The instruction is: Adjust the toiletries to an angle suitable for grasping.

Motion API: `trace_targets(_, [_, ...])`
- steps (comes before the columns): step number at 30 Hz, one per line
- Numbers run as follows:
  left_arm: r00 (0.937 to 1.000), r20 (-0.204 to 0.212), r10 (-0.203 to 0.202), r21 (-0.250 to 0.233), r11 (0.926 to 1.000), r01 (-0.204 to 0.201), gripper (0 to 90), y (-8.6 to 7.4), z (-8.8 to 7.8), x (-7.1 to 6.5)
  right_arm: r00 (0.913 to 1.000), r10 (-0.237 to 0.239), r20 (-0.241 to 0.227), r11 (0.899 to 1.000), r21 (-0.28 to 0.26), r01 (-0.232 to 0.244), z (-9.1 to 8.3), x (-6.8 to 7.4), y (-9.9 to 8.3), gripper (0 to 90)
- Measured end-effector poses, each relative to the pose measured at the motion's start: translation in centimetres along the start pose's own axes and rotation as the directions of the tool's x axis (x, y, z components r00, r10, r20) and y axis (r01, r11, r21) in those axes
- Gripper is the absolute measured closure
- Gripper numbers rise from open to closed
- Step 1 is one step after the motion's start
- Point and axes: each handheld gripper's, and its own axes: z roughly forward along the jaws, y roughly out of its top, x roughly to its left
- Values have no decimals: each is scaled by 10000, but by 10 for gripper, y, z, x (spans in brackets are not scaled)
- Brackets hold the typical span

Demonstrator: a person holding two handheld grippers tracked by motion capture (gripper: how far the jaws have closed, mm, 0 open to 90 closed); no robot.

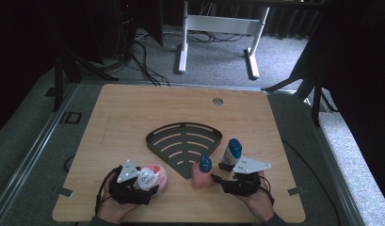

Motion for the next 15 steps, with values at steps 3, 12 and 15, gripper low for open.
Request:
trace_targets(3, [10000, 16, 15, -8, 10000, -15, 63, 0, 0, 0, 9995, -137, -277, 9998, -158, 132, 10, 1, 10, 441])
trace_targets(12, [9999, 149, 4, 16, 10000, -4, 75, 0, 2, 2, 9975, -74, -703, 9981, -613, 31, 19, 2, 22, 459])
trace_targets(15, [9997, 250, 66, 38, 10000, -67, 76, 0, 2, 2, 9961, -33, -879, 9976, -687, -28, 22, 1, 25, 469])
